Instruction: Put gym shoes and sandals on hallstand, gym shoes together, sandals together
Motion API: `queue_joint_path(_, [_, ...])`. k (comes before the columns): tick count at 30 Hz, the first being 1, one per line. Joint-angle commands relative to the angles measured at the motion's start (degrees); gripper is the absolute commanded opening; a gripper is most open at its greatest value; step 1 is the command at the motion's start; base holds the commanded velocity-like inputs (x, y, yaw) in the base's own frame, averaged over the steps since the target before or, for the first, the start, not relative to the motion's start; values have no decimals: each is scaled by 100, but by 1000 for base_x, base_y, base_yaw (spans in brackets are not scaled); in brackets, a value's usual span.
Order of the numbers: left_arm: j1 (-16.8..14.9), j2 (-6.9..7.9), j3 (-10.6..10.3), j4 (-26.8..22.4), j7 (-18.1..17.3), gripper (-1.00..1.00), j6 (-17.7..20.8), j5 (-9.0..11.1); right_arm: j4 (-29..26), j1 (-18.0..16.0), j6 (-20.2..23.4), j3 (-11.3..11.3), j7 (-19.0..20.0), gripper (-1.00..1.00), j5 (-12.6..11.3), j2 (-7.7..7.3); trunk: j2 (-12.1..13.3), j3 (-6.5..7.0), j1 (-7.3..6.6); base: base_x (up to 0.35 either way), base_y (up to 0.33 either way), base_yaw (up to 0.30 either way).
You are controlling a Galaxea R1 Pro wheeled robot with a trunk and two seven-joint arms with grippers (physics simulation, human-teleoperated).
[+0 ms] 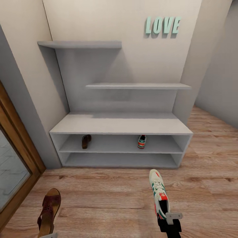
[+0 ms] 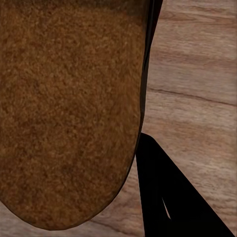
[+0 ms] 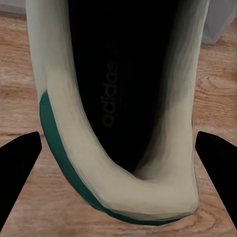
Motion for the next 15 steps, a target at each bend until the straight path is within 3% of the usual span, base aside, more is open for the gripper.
queue_joint_path(1, [-4, -1, 53, 4, -17, -100, -17, -81, 4, -3, -1, 45, -54, -100, 19, 0, -2, -5, -1, 0, 0, 0])
queue_joint_path(11, [-62, 0, -3, -53, -26, -100, 92, -138, 3, -3, 5, 4, -87, -100, -11, -105, -2, -5, -1, 0, 0, 0])
queue_joint_path(15, [-192, 1, -42, -128, -26, -100, 239, -140, -2, -3, 9, -24, -95, -100, -88, -295, -2, -5, -1, 0, 0, 0])
